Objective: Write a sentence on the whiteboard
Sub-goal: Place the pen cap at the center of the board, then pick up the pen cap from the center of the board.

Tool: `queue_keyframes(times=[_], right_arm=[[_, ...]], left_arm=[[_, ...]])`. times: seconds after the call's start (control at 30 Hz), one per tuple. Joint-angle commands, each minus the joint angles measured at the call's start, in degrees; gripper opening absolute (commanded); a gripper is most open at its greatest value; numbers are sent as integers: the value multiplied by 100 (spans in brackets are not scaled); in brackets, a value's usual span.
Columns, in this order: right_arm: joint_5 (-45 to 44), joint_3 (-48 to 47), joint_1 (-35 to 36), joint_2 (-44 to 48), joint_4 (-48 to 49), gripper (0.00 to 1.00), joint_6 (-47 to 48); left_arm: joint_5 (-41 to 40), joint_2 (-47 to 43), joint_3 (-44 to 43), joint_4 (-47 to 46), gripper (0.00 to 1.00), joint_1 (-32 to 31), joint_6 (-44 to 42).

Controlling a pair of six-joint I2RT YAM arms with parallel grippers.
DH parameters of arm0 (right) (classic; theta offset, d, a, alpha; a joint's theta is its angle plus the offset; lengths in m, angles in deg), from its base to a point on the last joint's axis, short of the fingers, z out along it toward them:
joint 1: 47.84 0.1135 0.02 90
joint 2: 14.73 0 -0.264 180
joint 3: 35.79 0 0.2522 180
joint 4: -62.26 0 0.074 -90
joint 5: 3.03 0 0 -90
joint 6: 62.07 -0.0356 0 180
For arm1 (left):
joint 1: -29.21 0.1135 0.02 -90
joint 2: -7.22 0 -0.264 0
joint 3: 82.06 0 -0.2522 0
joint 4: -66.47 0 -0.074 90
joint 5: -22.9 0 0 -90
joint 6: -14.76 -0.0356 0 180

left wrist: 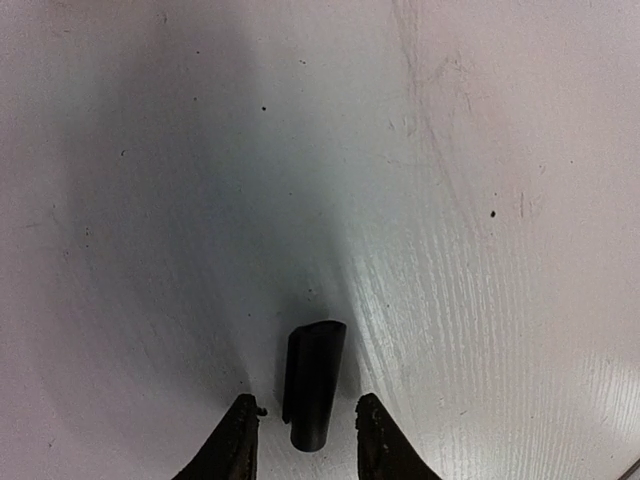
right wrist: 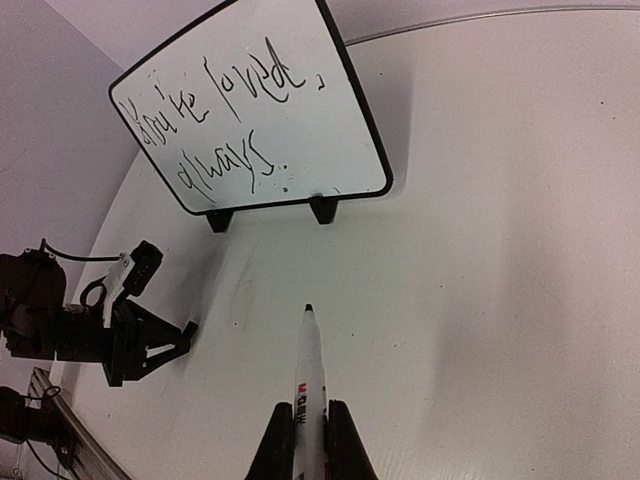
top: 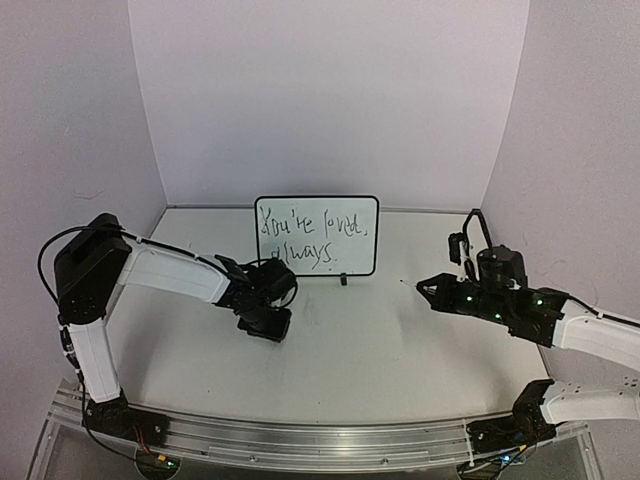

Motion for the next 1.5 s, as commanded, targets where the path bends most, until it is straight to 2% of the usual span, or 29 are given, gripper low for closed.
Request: queue_keyframes(times=[0.0,0.27,0.43,0.6,0.8,0.93,1.0,1.17,1.37,1.47], right_arm=[[56,66,-4,-34,373,0,-63],[47,79,-4,4,384,0,-83],[76,91,-1,45,384,0,-100],[37,141,-9,149,384,0,-117],[54,165,2,193,379,0,-147],[50,143,-7,205,365,0,-101],[34,132,-2,174,368,0,-101],[103,122,-2,118,384,0,-124],[40,201,-6,322,369,0,-160],[31,179,-8,354,312,0,-146]], left_arm=[[-7,-218,241,146,36,-37,574],[404,-145,125,-223,37,-423,877],[657,38,-105,-501,37,-452,934],[794,145,-244,-1166,37,-517,913],[313,10,-456,-1421,41,-521,27],[389,-700,-216,-1612,56,-469,-1097],[860,-786,-194,-1481,59,-231,-1555],[1607,-348,-563,-669,60,379,-2169],[2084,218,-1080,-238,62,429,-2563],[2004,456,-1259,-56,62,430,-2589]])
